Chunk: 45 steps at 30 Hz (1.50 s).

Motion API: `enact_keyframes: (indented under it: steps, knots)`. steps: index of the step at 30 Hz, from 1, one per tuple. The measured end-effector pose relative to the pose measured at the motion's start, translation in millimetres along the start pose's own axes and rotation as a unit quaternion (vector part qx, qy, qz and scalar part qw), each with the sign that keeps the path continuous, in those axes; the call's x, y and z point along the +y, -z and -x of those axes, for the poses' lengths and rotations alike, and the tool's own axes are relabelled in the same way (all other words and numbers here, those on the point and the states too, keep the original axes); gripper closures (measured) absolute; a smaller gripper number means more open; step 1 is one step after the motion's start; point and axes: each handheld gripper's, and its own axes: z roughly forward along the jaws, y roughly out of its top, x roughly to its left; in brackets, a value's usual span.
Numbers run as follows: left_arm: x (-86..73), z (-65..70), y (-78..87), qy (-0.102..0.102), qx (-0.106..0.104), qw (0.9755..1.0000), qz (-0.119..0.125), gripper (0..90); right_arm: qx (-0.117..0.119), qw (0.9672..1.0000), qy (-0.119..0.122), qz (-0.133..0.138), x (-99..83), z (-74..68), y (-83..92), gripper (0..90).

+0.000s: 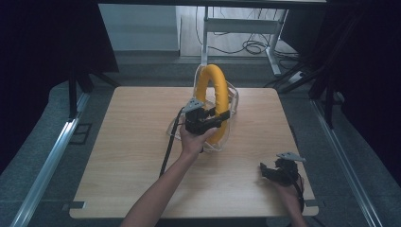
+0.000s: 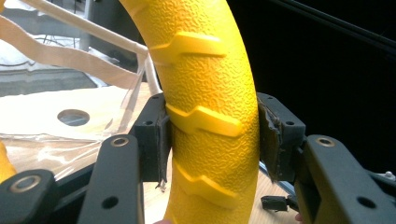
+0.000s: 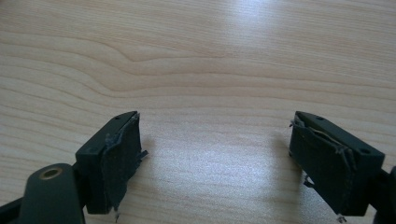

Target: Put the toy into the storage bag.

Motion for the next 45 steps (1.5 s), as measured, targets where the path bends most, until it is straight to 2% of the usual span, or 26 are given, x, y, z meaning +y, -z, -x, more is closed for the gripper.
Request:
enact_keyframes:
  steps: [8, 10, 15, 21, 29, 34, 38, 45]
  knots:
    - [0.6, 1.6, -1.4, -0.002, 0.009, 1.0000, -0.003, 49.8, 0.000, 1.0000, 0.000, 0.000, 0.0, 0.0, 0.0, 17.1]
    - [1.3, 2.8, -0.7, -0.010, 0.017, 0.9998, 0.000, 48.8, 0.000, 1.0000, 0.000, 0.000, 0.0, -0.1, 0.0, 17.1]
    - [6.8, 4.2, 4.8, -0.016, 0.009, 0.9998, 0.002, 38.6, 0.000, 1.0000, -0.001, 0.000, 0.0, -0.2, 0.1, 17.1]
    - [11.2, 8.5, 16.3, -0.028, 0.005, 0.9996, 0.007, 32.0, 0.000, 1.0000, -0.001, 0.000, 0.0, -0.2, 0.1, 17.1]
    - [5.2, 9.3, 38.3, -0.048, 0.015, 0.9987, 0.006, 30.9, 0.000, 1.0000, -0.001, 0.000, 0.0, -0.2, 0.1, 17.1]
    - [-2.3, 1.0, 58.7, -0.042, 0.007, 0.9991, 0.005, 30.9, 0.000, 1.0000, -0.001, 0.000, 0.0, -0.2, 0.1, 17.1]
    - [-9.7, -6.9, 72.1, -0.047, 0.003, 0.9988, -0.013, 31.2, 0.000, 1.0000, -0.001, 0.000, 0.0, -0.3, 0.1, 17.1]
    - [-21.8, -18.4, 96.1, -0.055, 0.018, 0.9979, -0.030, 31.1, 0.000, 1.0000, -0.001, 0.000, 0.0, -0.2, 0.2, 17.1]
